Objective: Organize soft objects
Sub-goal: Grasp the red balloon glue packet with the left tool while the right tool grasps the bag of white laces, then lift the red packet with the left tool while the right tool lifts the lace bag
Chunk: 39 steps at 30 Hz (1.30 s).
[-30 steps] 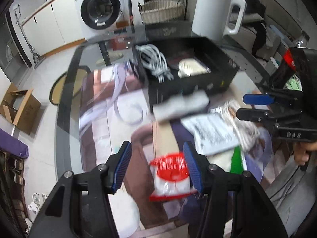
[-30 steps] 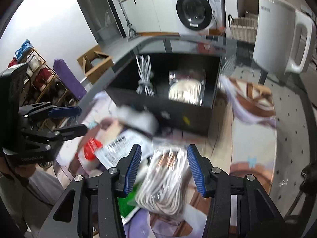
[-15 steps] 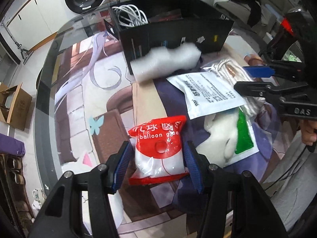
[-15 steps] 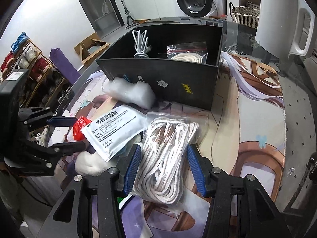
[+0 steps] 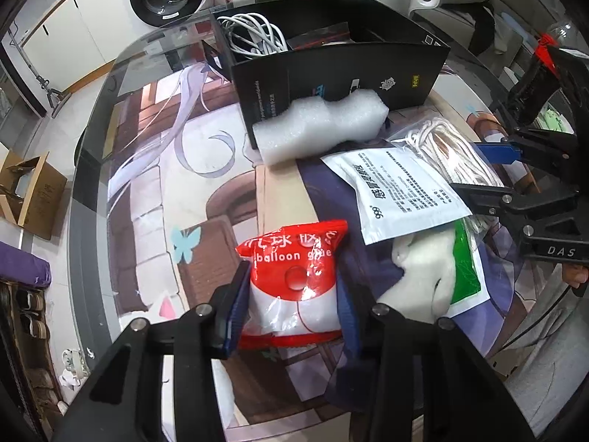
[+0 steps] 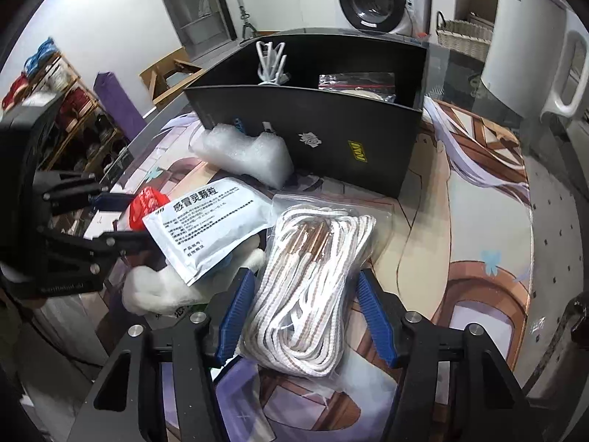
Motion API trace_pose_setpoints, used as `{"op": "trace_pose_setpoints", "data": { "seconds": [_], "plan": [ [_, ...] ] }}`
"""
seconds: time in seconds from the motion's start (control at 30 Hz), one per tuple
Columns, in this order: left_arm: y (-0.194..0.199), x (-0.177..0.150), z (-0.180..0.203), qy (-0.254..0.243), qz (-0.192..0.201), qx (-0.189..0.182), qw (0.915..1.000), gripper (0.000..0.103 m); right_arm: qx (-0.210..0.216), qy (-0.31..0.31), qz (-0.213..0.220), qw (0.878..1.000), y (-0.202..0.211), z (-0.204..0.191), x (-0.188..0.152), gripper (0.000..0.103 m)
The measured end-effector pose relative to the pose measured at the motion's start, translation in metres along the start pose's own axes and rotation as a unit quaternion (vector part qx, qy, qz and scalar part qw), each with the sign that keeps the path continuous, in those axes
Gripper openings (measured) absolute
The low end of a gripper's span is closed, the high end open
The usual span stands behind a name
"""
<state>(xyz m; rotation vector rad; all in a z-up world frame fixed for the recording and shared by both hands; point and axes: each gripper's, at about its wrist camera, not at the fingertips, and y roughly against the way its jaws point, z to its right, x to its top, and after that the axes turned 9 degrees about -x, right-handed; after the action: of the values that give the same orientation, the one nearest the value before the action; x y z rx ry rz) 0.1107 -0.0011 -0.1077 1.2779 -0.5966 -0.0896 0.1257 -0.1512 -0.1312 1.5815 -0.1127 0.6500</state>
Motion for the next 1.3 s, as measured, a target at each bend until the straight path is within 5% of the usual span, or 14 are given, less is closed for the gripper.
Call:
{"op": "trace_pose_setpoints", "data": {
  "seconds": [0.63, 0.8, 0.93, 1.0, 1.07, 1.3],
  "plan": [
    [0.009, 0.005, 0.004, 0.002, 0.017, 0.001, 0.9999, 0.041, -0.002, 0.005, 0.009, 1.0, 0.007, 0.004, 0.003, 0.041],
    [0.006, 0.004, 0.004, 0.001, 0.012, 0.004, 0.9999, 0.041, -0.026, 0.014, -0.016, 0.999, 0.0, -0.001, 0.001, 0.061],
    [0.003, 0.005, 0.004, 0.003, 0.01, 0.006, 0.9999, 0.041, -0.045, 0.045, -0.008, 0.998, 0.0, -0.011, -0.002, 0.063],
    [0.004, 0.006, 0.004, 0.005, 0.011, 0.006, 0.9999, 0.041, -0.036, 0.046, -0.009, 0.998, -0.001, -0.01, -0.002, 0.047],
    [0.005, 0.007, 0.005, 0.004, 0.014, 0.006, 0.9999, 0.041, -0.039, 0.052, -0.005, 0.998, 0.0, -0.008, -0.002, 0.042],
    [0.009, 0.009, 0.005, 0.006, 0.02, 0.005, 0.9998, 0.041, -0.04, 0.05, 0.01, 0.998, 0.008, -0.01, -0.001, 0.039]
  ]
}}
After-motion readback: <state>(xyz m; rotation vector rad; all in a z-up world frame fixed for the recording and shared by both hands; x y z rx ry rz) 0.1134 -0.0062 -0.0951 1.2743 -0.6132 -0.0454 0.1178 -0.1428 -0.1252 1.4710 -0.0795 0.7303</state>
